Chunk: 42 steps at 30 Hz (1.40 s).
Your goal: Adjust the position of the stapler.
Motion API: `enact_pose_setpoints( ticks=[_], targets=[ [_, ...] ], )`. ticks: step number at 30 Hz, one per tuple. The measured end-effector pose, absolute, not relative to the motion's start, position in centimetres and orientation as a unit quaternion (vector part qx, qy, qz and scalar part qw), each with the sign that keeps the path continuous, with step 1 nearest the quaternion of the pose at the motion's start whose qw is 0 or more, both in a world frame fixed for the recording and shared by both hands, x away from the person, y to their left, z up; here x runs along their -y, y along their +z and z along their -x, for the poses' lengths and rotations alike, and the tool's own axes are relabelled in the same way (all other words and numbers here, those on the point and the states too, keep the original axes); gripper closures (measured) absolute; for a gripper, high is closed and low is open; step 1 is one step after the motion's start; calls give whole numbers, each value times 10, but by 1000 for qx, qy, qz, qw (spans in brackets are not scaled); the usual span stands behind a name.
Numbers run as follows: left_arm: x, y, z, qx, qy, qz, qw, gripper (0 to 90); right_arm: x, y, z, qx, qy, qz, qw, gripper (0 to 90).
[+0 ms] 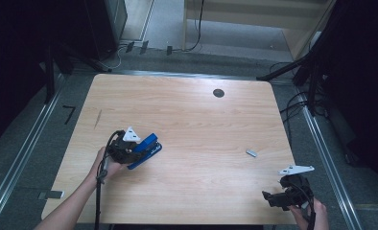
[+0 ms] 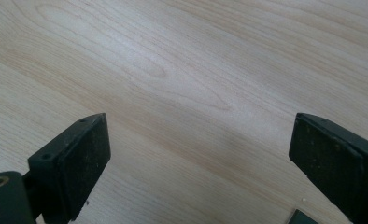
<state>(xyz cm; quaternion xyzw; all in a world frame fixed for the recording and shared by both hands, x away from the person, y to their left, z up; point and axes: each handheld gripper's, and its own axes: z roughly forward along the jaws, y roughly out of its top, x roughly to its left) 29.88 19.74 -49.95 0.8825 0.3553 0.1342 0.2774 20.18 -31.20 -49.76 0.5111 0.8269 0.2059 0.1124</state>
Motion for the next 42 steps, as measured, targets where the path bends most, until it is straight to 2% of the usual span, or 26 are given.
enact_pose_setpoints(
  ticks=[20, 42],
  targets=[
    [-150, -501, -282, -277, 105, -912, 284, 668, 311, -499, -203, -830, 202, -509, 110, 57],
    [-115, -504, -274, -196, 75, -933, 293, 667, 306, -501, -205, -834, 197, -503, 108, 57]
  ],
)
